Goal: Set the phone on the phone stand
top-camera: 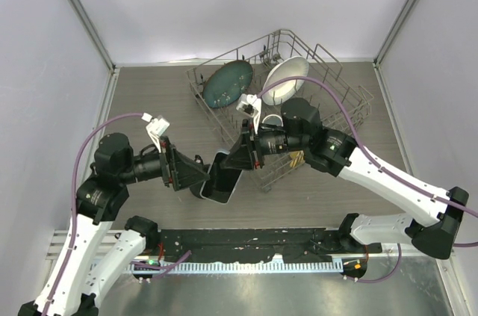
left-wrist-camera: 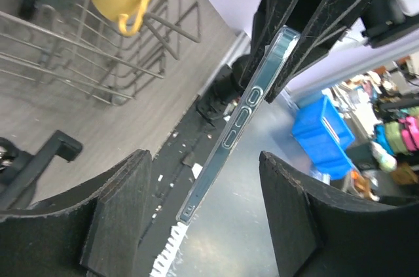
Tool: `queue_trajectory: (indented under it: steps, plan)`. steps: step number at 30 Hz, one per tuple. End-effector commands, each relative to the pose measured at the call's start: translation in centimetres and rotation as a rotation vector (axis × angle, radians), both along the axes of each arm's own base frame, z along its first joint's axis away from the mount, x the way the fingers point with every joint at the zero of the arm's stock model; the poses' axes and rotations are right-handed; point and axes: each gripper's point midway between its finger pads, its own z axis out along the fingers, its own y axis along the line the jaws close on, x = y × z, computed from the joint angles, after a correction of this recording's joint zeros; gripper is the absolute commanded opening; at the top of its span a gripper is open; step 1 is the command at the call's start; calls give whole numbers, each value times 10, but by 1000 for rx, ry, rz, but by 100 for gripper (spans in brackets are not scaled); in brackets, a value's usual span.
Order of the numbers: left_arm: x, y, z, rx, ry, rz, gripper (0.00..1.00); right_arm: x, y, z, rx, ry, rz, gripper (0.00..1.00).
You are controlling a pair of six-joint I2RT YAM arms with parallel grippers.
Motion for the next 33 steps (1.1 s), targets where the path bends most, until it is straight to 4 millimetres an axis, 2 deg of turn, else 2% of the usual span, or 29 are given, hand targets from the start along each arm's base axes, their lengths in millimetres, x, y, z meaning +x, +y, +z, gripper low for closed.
queue_trajectory:
  steps: [1,2,3,6,8,9,10,12,15,16,19,24,25,26,27,28,33]
  plan:
    - [15,13,-5,72,-47,131,68,9,-3,25,13,-78,-49,1]
    - [24,21,-10,107,-42,206,66,14,-3,23,-1,-80,-81,1]
    - [23,26,-18,143,-17,226,64,17,-3,21,-11,-75,-95,1]
    - [21,31,-24,179,-23,237,64,24,3,13,-52,-40,-108,1]
    - [16,28,-19,153,-49,209,68,25,8,7,-81,-16,-103,1]
    - [6,22,-14,118,-49,146,72,26,11,13,-78,-21,-103,1]
    - [2,19,-12,95,-53,123,73,28,15,6,-102,-8,-101,1]
    - [-4,14,0,43,-76,83,77,28,19,11,-97,-19,-97,1]
    - [-5,14,4,26,-77,96,76,30,24,11,-101,-31,-105,1]
    - [0,18,6,41,-88,140,75,33,25,6,-116,-30,-113,1]
    - [13,31,-4,106,-45,254,66,35,23,2,-151,-60,-130,1]
    - [26,56,-46,248,118,443,44,47,5,19,-127,-124,-252,1]
    - [26,60,-51,263,129,462,45,48,3,22,-112,-137,-267,1]
    - [26,64,-56,282,145,489,49,48,1,21,-106,-140,-271,1]
    - [23,67,-59,285,146,498,51,45,-1,34,-60,-165,-272,1]
    - [21,69,-63,297,157,503,52,45,-3,37,-44,-179,-272,1]
    - [19,80,-74,341,183,555,55,39,-6,43,-2,-218,-250,1]
